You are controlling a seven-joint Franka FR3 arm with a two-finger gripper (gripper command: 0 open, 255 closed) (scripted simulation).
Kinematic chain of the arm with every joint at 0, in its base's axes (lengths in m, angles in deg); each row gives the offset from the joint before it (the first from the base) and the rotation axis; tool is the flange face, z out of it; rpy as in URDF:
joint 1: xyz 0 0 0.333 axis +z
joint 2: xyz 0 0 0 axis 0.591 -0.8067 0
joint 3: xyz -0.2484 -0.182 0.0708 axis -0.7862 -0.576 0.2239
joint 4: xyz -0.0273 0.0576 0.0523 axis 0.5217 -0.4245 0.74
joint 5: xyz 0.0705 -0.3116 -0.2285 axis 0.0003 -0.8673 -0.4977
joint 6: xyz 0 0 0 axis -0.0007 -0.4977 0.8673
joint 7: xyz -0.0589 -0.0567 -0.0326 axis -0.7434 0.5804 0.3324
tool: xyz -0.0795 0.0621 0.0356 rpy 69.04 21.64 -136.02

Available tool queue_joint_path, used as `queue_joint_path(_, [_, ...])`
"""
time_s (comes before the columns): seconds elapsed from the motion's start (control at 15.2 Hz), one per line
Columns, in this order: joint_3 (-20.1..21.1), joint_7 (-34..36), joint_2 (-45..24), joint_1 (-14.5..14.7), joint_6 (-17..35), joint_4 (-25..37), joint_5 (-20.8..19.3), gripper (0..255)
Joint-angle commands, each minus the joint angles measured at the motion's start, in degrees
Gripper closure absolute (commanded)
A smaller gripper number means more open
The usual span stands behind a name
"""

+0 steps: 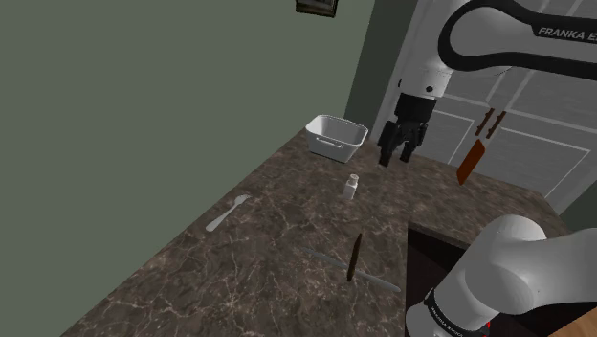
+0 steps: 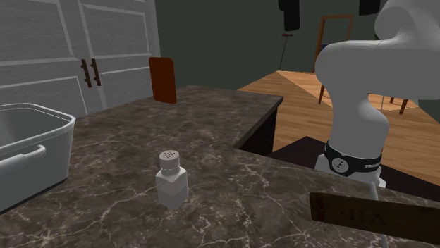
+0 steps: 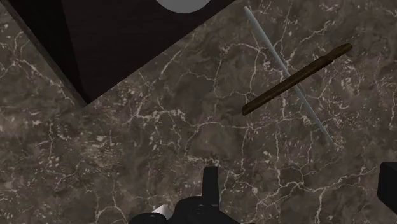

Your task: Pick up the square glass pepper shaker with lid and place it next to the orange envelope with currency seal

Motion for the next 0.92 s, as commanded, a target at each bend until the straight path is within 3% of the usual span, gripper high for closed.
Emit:
queue_joint_path(0.0, [0.0, 0.0, 0.0, 0.0, 0.0, 0.0, 0.0, 0])
queue_joint_path(0.86, [-4.2, -9.1, -23.8, -1.7, 19.8, 1.3, -7.5, 0])
